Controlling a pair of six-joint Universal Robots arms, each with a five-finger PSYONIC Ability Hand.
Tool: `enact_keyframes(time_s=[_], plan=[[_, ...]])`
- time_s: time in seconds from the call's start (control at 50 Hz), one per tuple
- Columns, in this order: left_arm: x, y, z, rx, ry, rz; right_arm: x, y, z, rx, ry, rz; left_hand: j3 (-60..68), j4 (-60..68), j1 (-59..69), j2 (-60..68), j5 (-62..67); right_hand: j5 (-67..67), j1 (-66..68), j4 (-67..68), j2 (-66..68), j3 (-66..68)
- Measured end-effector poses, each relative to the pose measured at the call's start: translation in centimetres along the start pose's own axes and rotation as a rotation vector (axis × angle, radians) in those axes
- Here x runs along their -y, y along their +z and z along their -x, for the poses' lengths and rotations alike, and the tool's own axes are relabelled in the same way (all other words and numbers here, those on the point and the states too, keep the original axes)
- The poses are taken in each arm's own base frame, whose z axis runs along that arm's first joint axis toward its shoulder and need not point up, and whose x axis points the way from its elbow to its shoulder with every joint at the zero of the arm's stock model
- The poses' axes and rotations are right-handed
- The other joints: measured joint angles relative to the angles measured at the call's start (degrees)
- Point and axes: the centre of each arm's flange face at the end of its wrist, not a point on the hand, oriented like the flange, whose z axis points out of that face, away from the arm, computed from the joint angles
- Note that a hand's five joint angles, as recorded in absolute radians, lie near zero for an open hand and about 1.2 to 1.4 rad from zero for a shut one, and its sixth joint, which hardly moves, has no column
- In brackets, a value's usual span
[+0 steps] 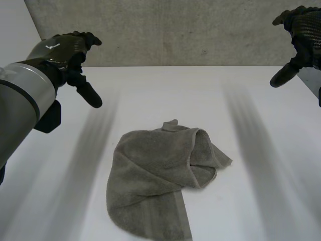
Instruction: Fold the towel.
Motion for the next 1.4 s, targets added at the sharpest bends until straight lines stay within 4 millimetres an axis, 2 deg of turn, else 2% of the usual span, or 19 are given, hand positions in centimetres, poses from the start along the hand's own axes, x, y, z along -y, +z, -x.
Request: enact_keyframes(time_s=[0.3,0.32,0.34,0.38,0.42,0.46,0.48,0.78,0.88,0.94,1.04,1.16,1.22,1.3,1.34,1.38,1.4], plan=[[0.5,-0.2,0.3,0.005,-0.018,-0.013,-1.7,0.6,0.4,0.031,-0.003,0.060,0.8,0.8,0.8,0.8,0.0,0.0,0.0,0.0,0.0,0.0],[0.5,-0.2,0.3,0.005,-0.018,-0.013,-1.7,0.6,0.4,0.032,-0.003,0.061,0.7,0.8,0.7,0.7,0.0,2.6,3.3,2.1,2.6,2.7],[0.5,-0.2,0.3,0.005,-0.018,-0.013,-1.8,0.6,0.5,0.036,-0.002,0.063,1.5,1.6,1.3,1.5,0.3,17.0,17.5,15.5,15.4,15.6],[0.5,-0.2,0.3,0.004,-0.017,-0.013,-1.9,0.6,0.6,0.040,-0.001,0.064,4.0,3.9,3.8,4.0,2.4,31.0,30.6,29.6,30.3,30.1],[0.5,-0.2,0.3,0.004,-0.016,-0.013,-2.0,0.6,0.6,0.048,0.001,0.063,4.0,4.1,3.8,4.1,2.9,23.0,23.9,22.8,23.8,23.8],[0.5,-0.2,0.3,0.004,-0.016,-0.013,-2.1,0.7,0.8,0.065,0.002,0.063,1.6,1.7,1.6,1.6,0.9,2.9,4.4,3.5,3.7,4.1],[0.5,-0.2,0.3,0.004,-0.016,-0.014,-2.1,0.7,0.9,0.070,0.002,0.064,1.2,1.3,1.2,1.2,0.8,0.7,2.9,1.4,1.5,1.8],[0.5,-0.1,0.4,0.009,-0.014,-0.015,-2.5,0.9,1.3,0.109,0.007,0.075,-0.6,-0.6,-0.4,-0.7,0.0,-0.2,0.2,0.1,-0.6,-0.3],[-0.2,0.1,0.5,0.009,-0.003,0.012,-2.7,0.9,1.6,0.126,-0.003,0.076,-0.6,-0.6,-0.4,-0.7,0.0,-0.2,0.2,0.1,-0.6,-0.3],[-1.5,0.3,0.5,0.010,0.006,0.057,-3.2,1.0,2.2,0.164,-0.025,0.087,-0.6,-0.7,-0.4,-0.7,0.0,-0.2,0.2,0.1,-0.6,-0.3],[-5.8,1.3,0.6,0.018,0.030,0.196,-5.2,1.1,4.6,0.301,-0.110,0.125,-0.7,-0.7,-0.5,-0.7,0.0,-0.2,0.2,0.1,-0.6,-0.3],[-12.7,2.6,1.1,0.037,0.057,0.401,-9.1,0.2,9.3,0.528,-0.304,0.164,-0.7,-0.7,-0.5,-0.7,0.0,-0.2,0.2,0.1,-0.6,-0.3],[-15.3,3.1,1.2,0.042,0.064,0.454,-11.1,-0.1,10.8,0.598,-0.399,0.176,-0.7,-0.7,-0.5,-0.7,0.0,-0.2,0.0,0.1,-0.6,-0.3],[-17.7,3.9,1.1,0.040,0.068,0.478,-13.5,-0.3,12.3,0.652,-0.497,0.171,-0.4,-0.3,-0.4,-0.3,0.0,0.1,0.5,0.3,-0.3,0.1],[-18.7,4.4,1.0,0.036,0.069,0.478,-14.4,-0.2,12.8,0.664,-0.529,0.159,1.2,1.1,0.7,1.2,0.1,8.1,8.9,6.8,7.0,7.2],[-19.5,5.0,0.7,0.022,0.068,0.470,-15.4,0.1,13.4,0.665,-0.555,0.138,4.8,4.9,4.8,4.9,3.7,25.3,25.0,23.6,23.6,24.1],[-19.6,5.1,0.6,0.017,0.067,0.467,-15.6,0.2,13.5,0.663,-0.560,0.132,7.0,6.3,6.7,7.0,5.1,29.6,30.5,27.9,29.3,28.5]])
